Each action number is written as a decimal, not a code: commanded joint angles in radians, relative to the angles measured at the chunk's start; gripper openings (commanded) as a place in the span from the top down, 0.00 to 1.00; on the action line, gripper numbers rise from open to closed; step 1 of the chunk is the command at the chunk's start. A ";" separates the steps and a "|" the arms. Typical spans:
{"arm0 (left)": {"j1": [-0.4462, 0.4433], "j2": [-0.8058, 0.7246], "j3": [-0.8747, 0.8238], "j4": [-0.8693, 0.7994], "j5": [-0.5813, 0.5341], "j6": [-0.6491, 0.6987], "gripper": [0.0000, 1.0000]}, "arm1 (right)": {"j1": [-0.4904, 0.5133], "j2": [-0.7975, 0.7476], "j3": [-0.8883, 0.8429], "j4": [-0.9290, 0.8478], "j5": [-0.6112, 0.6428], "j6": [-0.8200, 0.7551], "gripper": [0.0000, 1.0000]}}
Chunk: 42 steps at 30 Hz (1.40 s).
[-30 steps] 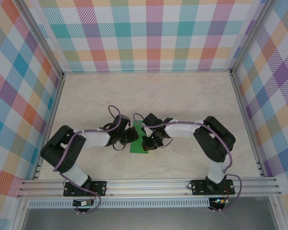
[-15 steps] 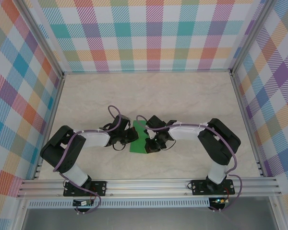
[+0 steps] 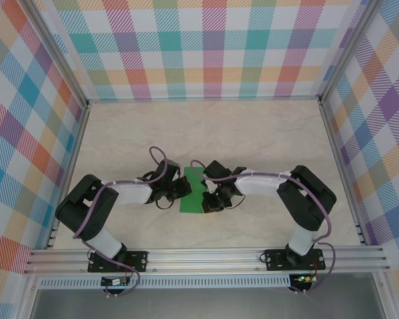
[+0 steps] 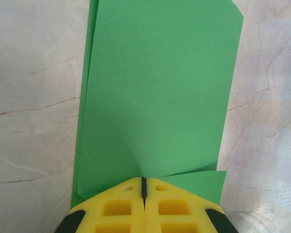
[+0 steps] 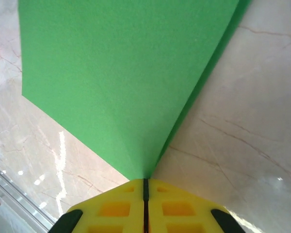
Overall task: Fold a paper plane with a square sheet of paper (pick it up from the middle)
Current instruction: Fold the triangle a second time at the center of the table.
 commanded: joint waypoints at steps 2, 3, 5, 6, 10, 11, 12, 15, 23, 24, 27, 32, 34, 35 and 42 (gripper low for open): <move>0.000 0.008 -0.036 -0.090 -0.064 0.011 0.99 | 0.006 -0.016 0.055 -0.007 0.027 0.024 0.91; 0.000 0.009 -0.036 -0.088 -0.062 0.010 0.99 | 0.006 -0.006 0.060 0.005 0.027 0.029 0.91; 0.000 0.009 -0.036 -0.088 -0.059 0.010 0.99 | 0.006 0.020 0.071 0.018 0.024 0.036 0.92; 0.000 0.009 -0.037 -0.086 -0.056 0.010 0.99 | 0.006 0.033 0.076 0.019 0.025 0.038 0.92; 0.000 0.008 -0.035 -0.085 -0.047 0.015 0.99 | 0.006 0.060 0.067 0.018 0.028 0.034 0.92; 0.001 0.008 -0.034 -0.085 -0.046 0.015 0.99 | 0.006 0.065 0.064 0.016 0.026 0.031 0.92; 0.000 0.008 -0.031 -0.084 -0.044 0.016 0.99 | 0.006 0.070 0.060 0.014 0.024 0.030 0.92; 0.001 0.002 -0.020 -0.087 -0.030 0.017 0.99 | 0.006 0.084 0.044 0.011 0.021 0.029 0.92; -0.007 -0.089 0.042 -0.088 0.041 0.032 0.97 | 0.006 0.095 0.021 -0.013 0.049 0.024 0.94; -0.013 -0.105 0.037 -0.077 0.048 0.028 0.97 | 0.006 0.096 0.022 -0.015 0.050 0.024 0.94; -0.037 -0.142 0.004 -0.048 0.053 -0.001 0.97 | 0.006 0.095 0.025 -0.015 0.052 0.027 0.94; -0.084 -0.147 -0.039 0.000 0.054 -0.035 0.97 | 0.006 0.104 0.030 -0.015 0.048 0.025 0.94; -0.104 -0.130 -0.036 -0.009 0.045 -0.040 0.98 | 0.006 0.109 0.034 -0.021 0.046 0.024 0.94; -0.114 -0.124 -0.040 -0.014 0.023 -0.045 0.98 | 0.006 0.113 0.036 -0.022 0.046 0.024 0.94; -0.129 -0.092 -0.080 0.044 0.008 -0.087 1.00 | 0.007 0.113 0.030 -0.022 0.046 0.024 0.94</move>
